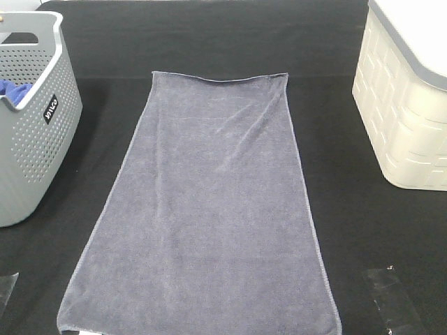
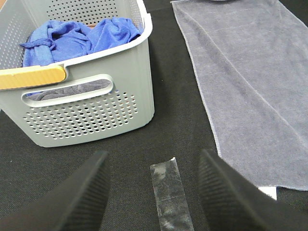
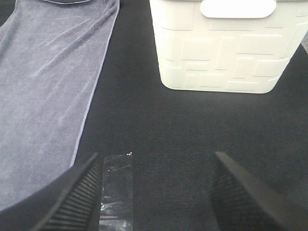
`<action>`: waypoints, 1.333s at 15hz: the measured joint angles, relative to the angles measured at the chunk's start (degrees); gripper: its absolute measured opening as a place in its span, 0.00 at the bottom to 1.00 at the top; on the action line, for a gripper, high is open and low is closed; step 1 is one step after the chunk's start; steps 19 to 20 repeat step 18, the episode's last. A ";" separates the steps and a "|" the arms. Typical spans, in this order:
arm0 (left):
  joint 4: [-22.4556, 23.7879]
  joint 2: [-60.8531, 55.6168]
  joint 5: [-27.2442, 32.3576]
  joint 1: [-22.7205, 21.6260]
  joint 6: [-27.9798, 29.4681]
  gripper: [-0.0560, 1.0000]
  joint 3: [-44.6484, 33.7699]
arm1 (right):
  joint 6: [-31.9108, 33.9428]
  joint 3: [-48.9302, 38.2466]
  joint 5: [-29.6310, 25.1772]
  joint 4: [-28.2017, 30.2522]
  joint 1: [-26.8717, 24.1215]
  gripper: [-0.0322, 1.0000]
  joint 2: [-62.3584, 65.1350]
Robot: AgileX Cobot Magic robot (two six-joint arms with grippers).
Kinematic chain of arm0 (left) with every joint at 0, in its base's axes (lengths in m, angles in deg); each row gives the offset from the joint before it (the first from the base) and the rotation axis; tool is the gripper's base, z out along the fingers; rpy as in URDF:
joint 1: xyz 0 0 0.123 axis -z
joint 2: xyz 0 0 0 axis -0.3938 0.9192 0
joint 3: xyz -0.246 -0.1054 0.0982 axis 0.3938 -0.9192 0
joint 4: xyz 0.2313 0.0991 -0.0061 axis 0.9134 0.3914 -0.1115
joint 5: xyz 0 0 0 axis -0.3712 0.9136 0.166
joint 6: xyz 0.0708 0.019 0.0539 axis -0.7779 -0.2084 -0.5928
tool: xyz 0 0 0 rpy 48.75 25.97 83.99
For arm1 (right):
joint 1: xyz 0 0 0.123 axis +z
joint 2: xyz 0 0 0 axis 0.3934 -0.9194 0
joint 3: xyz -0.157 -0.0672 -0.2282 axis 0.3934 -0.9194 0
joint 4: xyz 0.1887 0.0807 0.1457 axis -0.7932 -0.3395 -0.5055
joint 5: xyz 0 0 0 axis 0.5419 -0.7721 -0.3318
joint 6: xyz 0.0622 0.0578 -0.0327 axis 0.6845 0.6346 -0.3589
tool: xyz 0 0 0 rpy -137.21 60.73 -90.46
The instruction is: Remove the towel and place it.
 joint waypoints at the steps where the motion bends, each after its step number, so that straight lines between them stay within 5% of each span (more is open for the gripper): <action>1: 0.11 0.00 0.00 0.29 0.00 0.56 0.00 | 0.00 0.00 0.00 0.00 0.17 0.63 0.00; 20: 0.52 0.00 0.00 0.69 -0.06 0.56 0.00 | 0.00 0.00 0.00 0.00 0.17 0.63 0.00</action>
